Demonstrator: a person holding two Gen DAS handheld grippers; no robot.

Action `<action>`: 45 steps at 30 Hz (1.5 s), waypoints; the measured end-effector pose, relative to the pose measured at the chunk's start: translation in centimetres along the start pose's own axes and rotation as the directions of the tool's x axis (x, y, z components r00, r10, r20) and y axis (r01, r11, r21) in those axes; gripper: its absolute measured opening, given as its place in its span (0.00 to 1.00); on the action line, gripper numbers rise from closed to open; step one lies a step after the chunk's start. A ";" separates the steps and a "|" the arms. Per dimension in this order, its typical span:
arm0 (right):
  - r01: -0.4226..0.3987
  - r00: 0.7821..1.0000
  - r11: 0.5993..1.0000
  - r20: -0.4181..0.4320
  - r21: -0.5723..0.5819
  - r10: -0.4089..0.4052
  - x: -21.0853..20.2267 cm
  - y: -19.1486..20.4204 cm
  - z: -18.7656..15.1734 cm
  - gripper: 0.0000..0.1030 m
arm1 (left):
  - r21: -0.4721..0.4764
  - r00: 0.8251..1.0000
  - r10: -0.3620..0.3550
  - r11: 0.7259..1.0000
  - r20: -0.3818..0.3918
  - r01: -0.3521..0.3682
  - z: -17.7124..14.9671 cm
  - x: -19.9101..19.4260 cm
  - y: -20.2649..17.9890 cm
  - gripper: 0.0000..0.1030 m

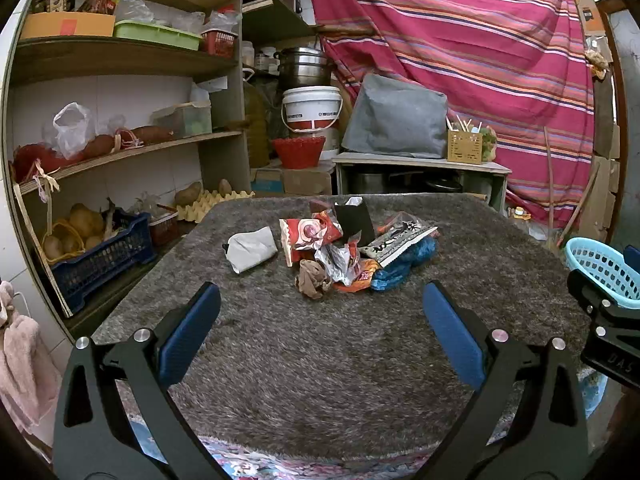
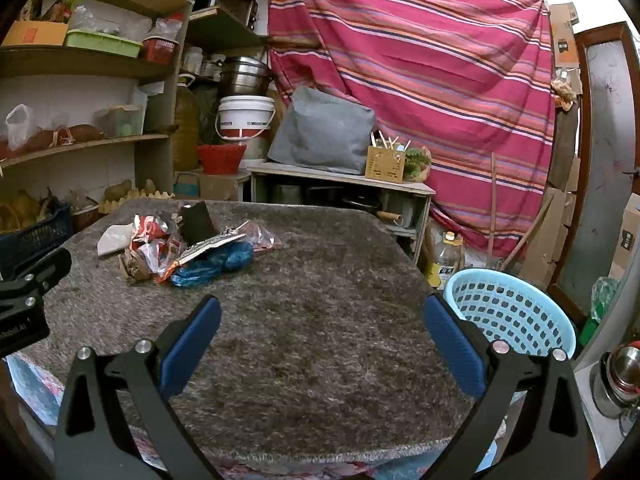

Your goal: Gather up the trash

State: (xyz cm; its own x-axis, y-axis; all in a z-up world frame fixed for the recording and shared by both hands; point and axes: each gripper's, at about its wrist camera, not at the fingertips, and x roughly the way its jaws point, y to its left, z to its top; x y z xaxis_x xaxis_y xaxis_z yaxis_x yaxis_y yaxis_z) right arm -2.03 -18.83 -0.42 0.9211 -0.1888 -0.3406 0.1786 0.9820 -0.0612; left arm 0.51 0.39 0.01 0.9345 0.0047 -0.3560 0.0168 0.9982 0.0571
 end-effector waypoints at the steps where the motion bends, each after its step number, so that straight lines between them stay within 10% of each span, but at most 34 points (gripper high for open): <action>1: -0.001 1.000 1.000 -0.002 0.001 0.001 0.1 0.0 -0.1 0.96 | 0.001 1.000 0.001 1.000 0.001 -0.001 0.1 -0.1 0.2 0.95; 45: -0.002 1.000 1.000 -0.009 0.000 0.002 0.4 0.0 -0.2 0.96 | 0.005 1.000 0.001 1.000 0.007 -0.001 0.4 -0.2 0.4 0.95</action>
State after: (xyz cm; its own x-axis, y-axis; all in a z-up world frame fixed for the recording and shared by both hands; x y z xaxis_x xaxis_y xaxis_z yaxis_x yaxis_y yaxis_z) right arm -1.70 -18.86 -0.78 0.9183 -0.1864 -0.3492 0.1766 0.9825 -0.0600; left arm 0.42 0.78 0.48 0.9369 0.0054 -0.3496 0.0173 0.9979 0.0619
